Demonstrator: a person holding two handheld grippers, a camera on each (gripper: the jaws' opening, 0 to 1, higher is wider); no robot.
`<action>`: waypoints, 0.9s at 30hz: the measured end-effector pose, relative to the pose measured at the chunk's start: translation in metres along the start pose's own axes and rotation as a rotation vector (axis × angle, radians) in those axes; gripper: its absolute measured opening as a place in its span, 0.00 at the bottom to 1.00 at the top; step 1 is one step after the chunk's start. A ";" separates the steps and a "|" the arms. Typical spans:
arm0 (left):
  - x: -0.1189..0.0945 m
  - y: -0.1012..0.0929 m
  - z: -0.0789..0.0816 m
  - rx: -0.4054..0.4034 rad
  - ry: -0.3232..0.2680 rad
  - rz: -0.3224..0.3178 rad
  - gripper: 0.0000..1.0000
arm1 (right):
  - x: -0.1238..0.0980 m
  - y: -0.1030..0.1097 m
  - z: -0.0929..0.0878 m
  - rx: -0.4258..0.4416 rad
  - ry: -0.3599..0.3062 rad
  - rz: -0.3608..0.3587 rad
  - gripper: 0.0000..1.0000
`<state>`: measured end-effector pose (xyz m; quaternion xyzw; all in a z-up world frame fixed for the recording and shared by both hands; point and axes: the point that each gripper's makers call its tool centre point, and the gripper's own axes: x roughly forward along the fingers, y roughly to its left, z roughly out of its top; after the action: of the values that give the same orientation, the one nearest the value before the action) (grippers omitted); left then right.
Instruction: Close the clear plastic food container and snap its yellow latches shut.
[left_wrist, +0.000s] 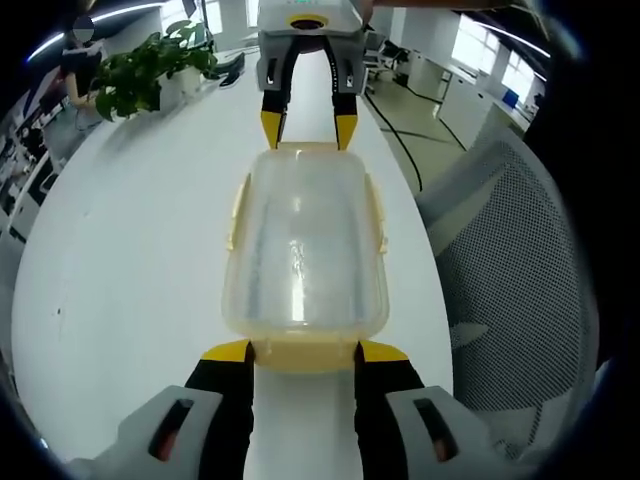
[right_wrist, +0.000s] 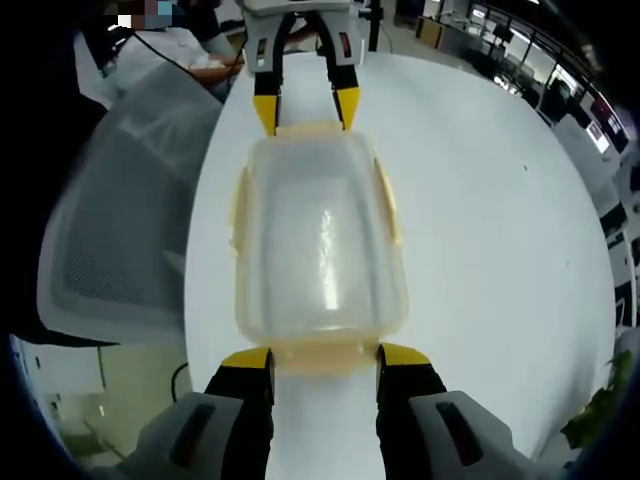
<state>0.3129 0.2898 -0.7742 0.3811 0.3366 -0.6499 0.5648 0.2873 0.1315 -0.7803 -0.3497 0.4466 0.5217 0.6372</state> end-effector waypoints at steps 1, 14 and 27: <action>0.000 0.000 0.000 0.000 0.000 0.000 0.38 | 0.000 0.000 0.000 0.000 -0.001 0.000 0.39; 0.002 0.001 -0.001 0.001 0.006 0.002 0.38 | 0.002 0.000 0.000 -0.007 0.000 -0.006 0.39; 0.001 0.005 -0.002 0.038 -0.009 0.025 0.39 | 0.002 -0.003 -0.002 -0.032 -0.012 -0.014 0.40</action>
<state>0.3185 0.2904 -0.7756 0.3930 0.3169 -0.6506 0.5673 0.2897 0.1299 -0.7826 -0.3598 0.4317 0.5267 0.6378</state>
